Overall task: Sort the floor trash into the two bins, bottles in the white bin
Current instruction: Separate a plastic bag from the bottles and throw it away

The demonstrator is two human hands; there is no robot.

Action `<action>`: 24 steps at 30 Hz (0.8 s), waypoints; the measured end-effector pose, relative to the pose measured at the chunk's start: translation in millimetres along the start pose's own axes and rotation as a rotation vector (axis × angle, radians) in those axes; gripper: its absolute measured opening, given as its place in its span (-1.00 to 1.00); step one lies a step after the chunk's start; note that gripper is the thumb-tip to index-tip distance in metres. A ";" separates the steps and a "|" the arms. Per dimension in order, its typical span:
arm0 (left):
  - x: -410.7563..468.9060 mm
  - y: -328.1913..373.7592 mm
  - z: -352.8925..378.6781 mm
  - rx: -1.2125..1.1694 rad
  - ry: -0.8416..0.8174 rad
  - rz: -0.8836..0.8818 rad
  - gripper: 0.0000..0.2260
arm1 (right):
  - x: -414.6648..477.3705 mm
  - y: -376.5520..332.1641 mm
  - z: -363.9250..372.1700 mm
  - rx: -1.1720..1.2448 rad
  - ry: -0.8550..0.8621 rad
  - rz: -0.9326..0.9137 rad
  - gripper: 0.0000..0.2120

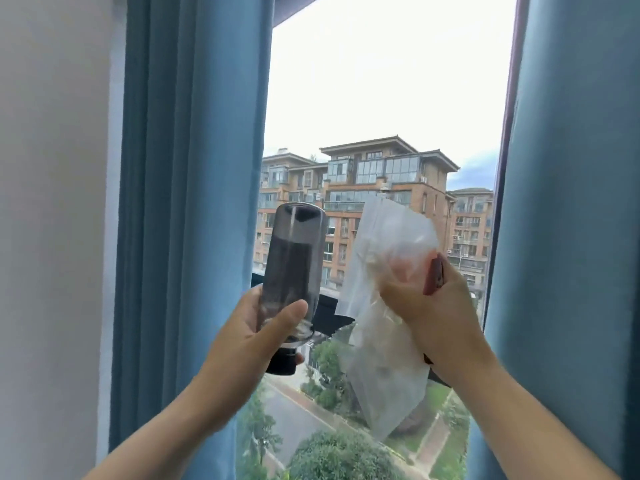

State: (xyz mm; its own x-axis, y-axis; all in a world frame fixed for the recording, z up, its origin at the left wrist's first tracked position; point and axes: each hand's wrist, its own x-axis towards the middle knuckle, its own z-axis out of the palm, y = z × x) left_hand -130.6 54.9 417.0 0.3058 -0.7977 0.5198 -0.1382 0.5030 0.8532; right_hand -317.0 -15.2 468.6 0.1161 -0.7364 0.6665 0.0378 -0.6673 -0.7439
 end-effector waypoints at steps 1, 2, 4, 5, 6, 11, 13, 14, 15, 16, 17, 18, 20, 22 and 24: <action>1.0 1.5 5.8 -0.023 -0.014 0.014 -0.68 | 0.0 -4.8 -5.9 0.008 0.009 -0.009 -0.76; 2.4 1.6 11.4 -0.050 -0.027 0.025 -0.67 | -0.2 -9.6 -11.5 0.012 0.010 -0.018 -0.76; 5.6 1.3 24.1 -0.101 -0.069 0.037 -0.63 | -1.0 -19.1 -21.6 -0.005 0.022 -0.032 -0.73; 7.7 1.1 30.4 -0.125 -0.098 0.043 -0.61 | -1.7 -23.9 -26.8 -0.012 0.040 -0.038 -0.71; 10.3 1.3 36.2 -0.144 -0.127 0.045 -0.58 | -2.1 -28.9 -31.8 -0.011 0.059 -0.045 -0.70; 25.8 2.0 55.0 -0.251 -0.252 0.042 -0.52 | -14.6 -55.9 -46.0 -0.089 0.151 -0.053 -0.83; 31.7 5.4 60.0 -0.315 -0.318 0.043 -0.56 | -22.3 -65.4 -47.4 -0.141 0.214 -0.041 -0.86; 34.0 7.7 62.3 -0.347 -0.363 0.043 -0.58 | -26.8 -70.6 -47.7 -0.168 0.248 -0.038 -0.86; 35.5 10.3 65.0 -0.376 -0.415 0.046 -0.61 | -31.3 -75.3 -48.5 -0.192 0.284 -0.038 -0.86; 35.4 13.3 67.8 -0.398 -0.468 0.049 -0.64 | -37.2 -80.0 -49.1 -0.212 0.321 -0.043 -0.85; 34.0 16.7 70.7 -0.417 -0.516 0.049 -0.67 | -43.4 -84.1 -50.2 -0.235 0.363 -0.050 -0.83; 31.7 20.1 73.2 -0.439 -0.564 0.049 -0.68 | -50.3 -88.7 -51.2 -0.256 0.409 -0.059 -0.83; 25.2 24.1 78.8 -0.499 -0.659 0.044 -0.72 | -67.0 -97.0 -55.4 -0.293 0.508 -0.076 -0.87; 15.6 26.8 85.7 -0.550 -0.752 0.039 -0.74 | -87.7 -105.6 -61.5 -0.352 0.605 -0.074 -0.88; 4.5 31.0 95.8 -0.590 -0.858 0.053 -0.67 | -110.6 -118.4 -67.6 -0.421 0.693 -0.060 -0.85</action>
State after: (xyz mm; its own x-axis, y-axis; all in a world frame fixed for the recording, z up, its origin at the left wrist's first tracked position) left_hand -223.8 35.1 449.9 -0.4910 -0.6220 0.6099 0.4214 0.4431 0.7912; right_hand -401.4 137.8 486.3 -0.5204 -0.5075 0.6868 -0.3685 -0.5920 -0.7167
